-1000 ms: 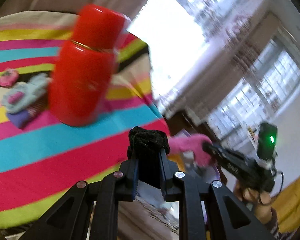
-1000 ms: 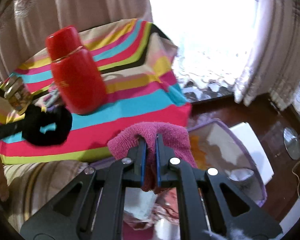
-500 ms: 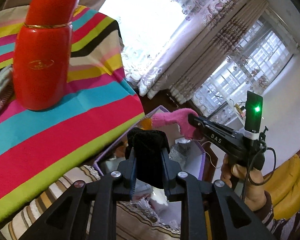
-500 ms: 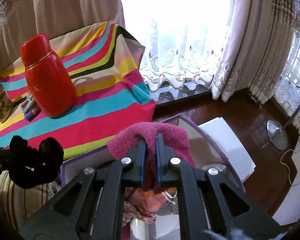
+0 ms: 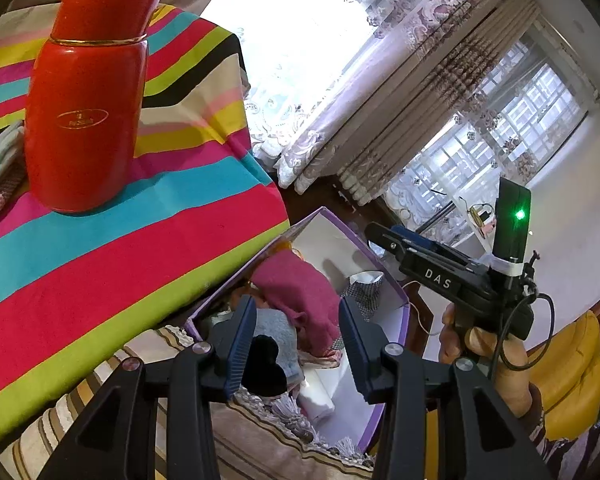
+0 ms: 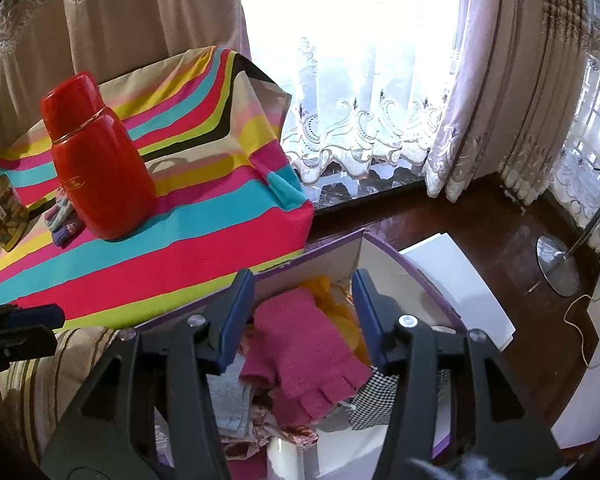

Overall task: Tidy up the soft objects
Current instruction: 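Move both tools back over the bed toward the pig plush and sock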

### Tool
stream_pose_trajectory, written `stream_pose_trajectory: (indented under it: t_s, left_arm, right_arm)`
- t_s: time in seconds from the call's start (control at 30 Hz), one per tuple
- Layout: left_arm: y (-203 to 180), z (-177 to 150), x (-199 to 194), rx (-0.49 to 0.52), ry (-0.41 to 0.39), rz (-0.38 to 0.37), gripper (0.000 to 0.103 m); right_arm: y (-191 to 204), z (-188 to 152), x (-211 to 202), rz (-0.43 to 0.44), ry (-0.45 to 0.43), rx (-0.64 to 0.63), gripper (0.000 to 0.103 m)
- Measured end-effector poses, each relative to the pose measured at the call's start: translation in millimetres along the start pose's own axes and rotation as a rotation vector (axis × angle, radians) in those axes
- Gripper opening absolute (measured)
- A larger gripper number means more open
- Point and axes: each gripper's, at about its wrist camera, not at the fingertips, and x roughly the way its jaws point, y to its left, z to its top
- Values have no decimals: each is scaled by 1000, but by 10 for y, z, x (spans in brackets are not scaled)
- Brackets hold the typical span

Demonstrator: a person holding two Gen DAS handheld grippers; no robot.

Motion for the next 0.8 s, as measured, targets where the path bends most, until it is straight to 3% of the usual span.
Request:
stream_pose_trajectory:
  t_s: [0.27, 0.8]
  left_arm:
    - [114, 33, -142, -20, -44, 26, 44]
    - [858, 132, -736, -163, -195, 153, 44]
  right_arm:
    - [208, 6, 15, 46, 16, -29, 58]
    - [1332, -110, 88, 207, 74, -207, 64]
